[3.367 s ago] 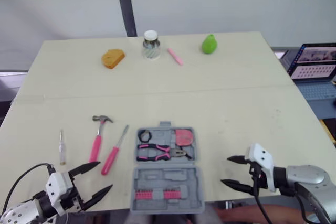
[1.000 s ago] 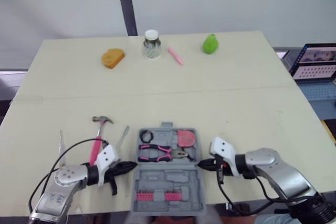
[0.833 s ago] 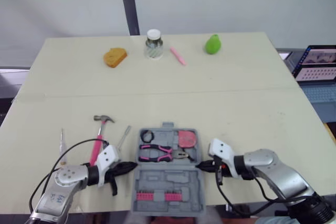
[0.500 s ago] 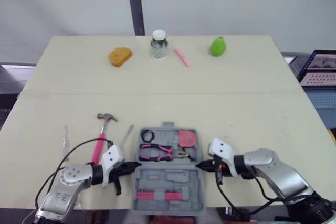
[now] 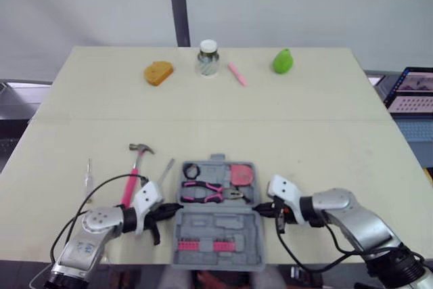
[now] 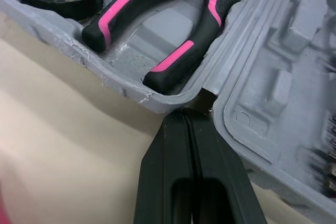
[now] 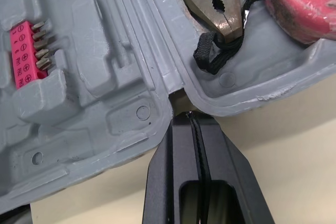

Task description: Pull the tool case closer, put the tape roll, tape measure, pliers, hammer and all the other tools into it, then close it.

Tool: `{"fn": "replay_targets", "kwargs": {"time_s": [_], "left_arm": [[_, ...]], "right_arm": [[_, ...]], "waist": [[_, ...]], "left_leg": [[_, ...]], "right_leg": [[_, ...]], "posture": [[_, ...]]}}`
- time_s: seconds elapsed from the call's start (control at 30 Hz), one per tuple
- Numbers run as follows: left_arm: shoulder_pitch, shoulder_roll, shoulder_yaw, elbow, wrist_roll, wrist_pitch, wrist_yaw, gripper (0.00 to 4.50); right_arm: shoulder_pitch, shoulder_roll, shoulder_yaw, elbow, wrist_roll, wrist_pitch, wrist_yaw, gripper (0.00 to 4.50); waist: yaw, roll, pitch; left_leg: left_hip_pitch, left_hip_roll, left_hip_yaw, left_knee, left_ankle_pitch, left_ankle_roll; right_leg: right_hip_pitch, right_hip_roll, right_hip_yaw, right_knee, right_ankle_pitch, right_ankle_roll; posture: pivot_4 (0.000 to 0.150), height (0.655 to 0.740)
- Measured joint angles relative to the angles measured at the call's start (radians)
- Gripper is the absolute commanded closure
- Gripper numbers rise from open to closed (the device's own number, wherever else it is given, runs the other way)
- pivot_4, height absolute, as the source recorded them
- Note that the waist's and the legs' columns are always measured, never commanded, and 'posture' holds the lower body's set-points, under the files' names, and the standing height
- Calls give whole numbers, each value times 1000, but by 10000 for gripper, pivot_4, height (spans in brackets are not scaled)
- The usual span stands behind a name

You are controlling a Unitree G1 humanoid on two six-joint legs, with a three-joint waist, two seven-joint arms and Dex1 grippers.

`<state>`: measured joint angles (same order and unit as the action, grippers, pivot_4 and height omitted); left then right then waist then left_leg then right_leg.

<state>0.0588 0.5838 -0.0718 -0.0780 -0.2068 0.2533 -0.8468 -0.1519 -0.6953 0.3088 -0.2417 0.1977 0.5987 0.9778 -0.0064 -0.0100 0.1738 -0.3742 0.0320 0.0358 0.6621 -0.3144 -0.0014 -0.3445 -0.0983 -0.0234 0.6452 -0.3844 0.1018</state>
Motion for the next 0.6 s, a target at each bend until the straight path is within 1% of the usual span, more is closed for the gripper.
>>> {"fn": "replay_targets", "kwargs": {"time_s": [0.13,0.2,0.6], "left_arm": [[-16,-6,4,0,8,13,21,44635],[-20,-8,6,-8,11,23,31,44635],[-16,-9,13,-32,12,50,38,44635]], "right_arm": [[-20,23,-2,20,-12,1,-15,44685],[-34,34,-3,34,-18,1,-28,44685],[-45,60,-4,55,-35,1,-51,44685]], "waist": [[-1,0,0],[-4,0,0],[-7,0,1]], "left_leg": [[0,0,0,0,0,0],[0,0,0,0,2,-5],[-1,0,0,-1,2,-4]], "right_leg": [[0,0,0,0,0,0],[0,0,0,-1,0,0],[0,-1,0,-2,0,0]], "posture": [[1500,7159],[1500,7159],[1500,7159]]}}
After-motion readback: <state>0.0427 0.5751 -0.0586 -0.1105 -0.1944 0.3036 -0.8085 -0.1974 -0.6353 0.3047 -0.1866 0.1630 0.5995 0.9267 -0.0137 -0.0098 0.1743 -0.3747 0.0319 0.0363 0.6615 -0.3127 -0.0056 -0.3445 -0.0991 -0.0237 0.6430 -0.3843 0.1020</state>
